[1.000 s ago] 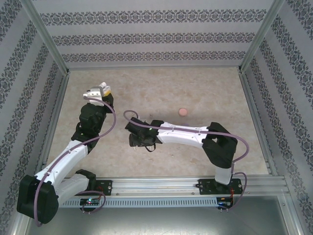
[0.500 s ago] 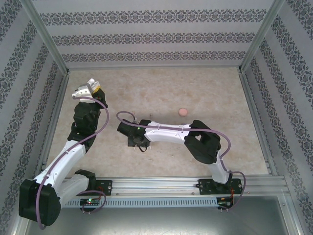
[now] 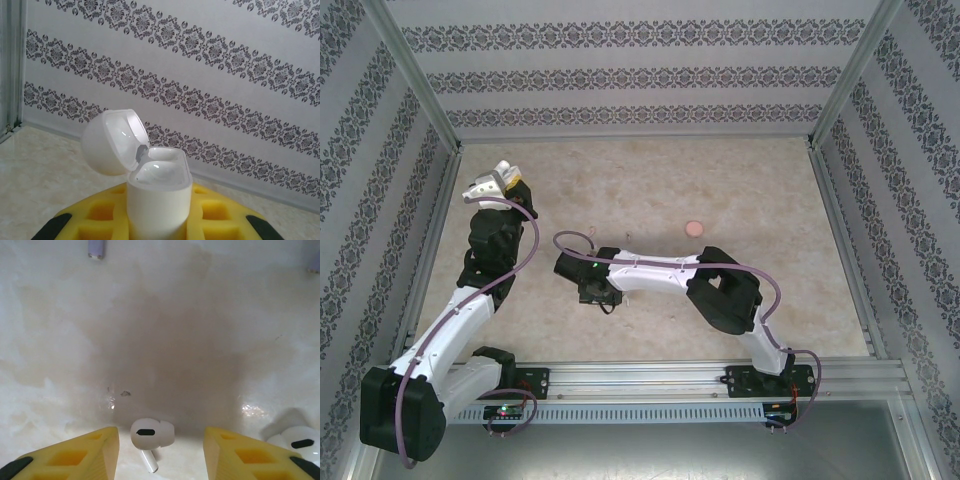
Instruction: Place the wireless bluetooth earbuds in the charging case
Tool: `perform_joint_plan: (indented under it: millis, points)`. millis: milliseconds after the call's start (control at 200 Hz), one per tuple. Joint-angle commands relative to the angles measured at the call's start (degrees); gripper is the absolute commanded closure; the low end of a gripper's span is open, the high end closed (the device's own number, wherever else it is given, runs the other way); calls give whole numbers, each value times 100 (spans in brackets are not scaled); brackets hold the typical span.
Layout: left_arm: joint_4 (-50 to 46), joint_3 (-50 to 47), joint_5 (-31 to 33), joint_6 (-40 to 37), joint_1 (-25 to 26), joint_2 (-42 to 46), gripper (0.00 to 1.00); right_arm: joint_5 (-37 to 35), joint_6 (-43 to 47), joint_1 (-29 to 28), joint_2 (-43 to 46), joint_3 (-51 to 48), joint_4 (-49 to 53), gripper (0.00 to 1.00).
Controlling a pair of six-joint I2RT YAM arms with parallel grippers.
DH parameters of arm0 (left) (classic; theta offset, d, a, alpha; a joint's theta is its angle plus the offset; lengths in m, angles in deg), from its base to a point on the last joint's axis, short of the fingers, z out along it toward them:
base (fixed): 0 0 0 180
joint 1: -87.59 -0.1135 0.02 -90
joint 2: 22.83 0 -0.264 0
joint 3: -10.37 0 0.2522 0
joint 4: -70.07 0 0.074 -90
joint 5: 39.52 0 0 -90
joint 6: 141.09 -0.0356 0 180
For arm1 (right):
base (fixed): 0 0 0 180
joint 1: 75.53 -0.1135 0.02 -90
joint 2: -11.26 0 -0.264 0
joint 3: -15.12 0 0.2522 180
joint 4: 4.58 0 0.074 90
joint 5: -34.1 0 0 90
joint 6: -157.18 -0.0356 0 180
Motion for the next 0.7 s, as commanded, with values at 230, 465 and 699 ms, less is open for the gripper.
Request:
perform_joint_plan:
  millis: [230, 465, 699]
  points:
    - [433, -69, -35, 220, -117, 160, 100, -14, -232, -49, -354, 395, 253, 54]
    - [411, -118, -81, 256, -123, 197, 100, -90, -271, -54, -477, 553, 365, 55]
    - [421, -115, -127, 274, -125, 189, 100, -71, -346, -49, -532, 551, 387, 58]
